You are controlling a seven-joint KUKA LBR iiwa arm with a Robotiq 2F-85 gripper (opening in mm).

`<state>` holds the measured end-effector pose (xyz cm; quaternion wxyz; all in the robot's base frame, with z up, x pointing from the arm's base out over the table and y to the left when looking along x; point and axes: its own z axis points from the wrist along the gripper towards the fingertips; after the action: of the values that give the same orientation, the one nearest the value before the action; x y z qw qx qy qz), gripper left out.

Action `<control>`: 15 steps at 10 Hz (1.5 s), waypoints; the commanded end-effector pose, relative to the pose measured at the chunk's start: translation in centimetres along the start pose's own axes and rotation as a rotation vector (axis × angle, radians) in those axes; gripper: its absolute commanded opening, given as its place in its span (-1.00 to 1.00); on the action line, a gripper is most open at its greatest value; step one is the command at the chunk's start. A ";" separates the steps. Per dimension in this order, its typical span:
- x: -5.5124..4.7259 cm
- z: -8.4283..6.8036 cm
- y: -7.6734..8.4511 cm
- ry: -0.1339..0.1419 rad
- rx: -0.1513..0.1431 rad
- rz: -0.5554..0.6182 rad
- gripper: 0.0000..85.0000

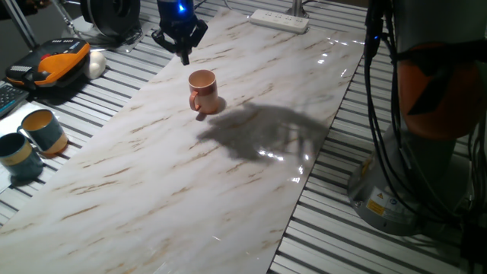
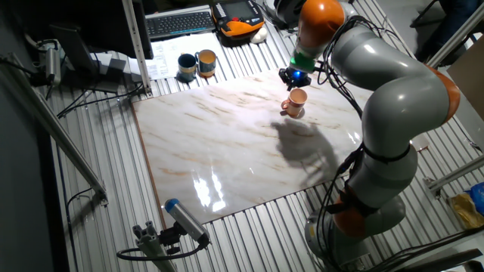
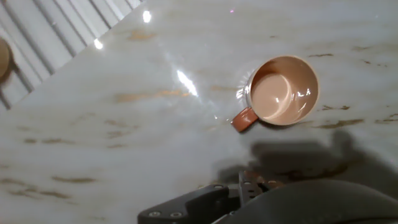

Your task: Pick up the cup

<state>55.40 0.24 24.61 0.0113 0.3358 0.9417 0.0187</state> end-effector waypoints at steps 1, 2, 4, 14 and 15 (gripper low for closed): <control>-0.4 0.1 0.1 -0.023 0.007 0.483 -1.00; -0.6 0.3 0.2 -0.035 0.025 0.484 -1.00; -0.7 1.0 0.2 -0.036 0.022 0.482 -1.00; -1.3 3.6 -0.8 -0.037 0.060 0.430 -1.00; -1.3 3.7 -0.8 -0.041 0.073 0.432 -1.00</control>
<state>55.99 -1.10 20.85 0.0135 0.5304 0.8474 -0.0197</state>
